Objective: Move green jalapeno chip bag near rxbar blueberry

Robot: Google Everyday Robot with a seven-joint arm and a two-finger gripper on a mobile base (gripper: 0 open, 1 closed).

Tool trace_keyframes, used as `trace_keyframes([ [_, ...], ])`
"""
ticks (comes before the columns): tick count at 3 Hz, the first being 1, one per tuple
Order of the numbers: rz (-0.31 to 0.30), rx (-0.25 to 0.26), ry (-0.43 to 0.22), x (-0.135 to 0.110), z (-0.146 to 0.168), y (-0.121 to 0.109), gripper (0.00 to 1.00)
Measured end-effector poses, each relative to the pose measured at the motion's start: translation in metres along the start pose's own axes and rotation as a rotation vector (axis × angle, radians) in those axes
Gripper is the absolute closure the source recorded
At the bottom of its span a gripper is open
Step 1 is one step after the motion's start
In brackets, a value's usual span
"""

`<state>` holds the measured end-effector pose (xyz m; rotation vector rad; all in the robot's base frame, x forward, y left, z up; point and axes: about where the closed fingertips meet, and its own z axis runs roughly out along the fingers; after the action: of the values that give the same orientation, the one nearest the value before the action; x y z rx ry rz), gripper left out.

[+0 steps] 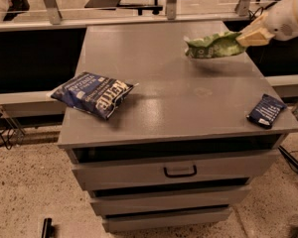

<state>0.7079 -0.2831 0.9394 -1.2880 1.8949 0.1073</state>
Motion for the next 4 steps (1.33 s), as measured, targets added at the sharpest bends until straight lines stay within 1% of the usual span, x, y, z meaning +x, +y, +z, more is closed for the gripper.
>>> trace_keyframes([
  [1, 0.002, -0.034, 0.009, 0.006, -0.032, 0.019, 1.0],
  [2, -0.012, -0.056, 0.024, 0.01, -0.055, 0.038, 1.0],
  [3, 0.032, -0.066, 0.021, 0.023, -0.079, 0.058, 0.74],
  [4, 0.054, -0.077, 0.006, 0.03, -0.087, 0.069, 0.51],
])
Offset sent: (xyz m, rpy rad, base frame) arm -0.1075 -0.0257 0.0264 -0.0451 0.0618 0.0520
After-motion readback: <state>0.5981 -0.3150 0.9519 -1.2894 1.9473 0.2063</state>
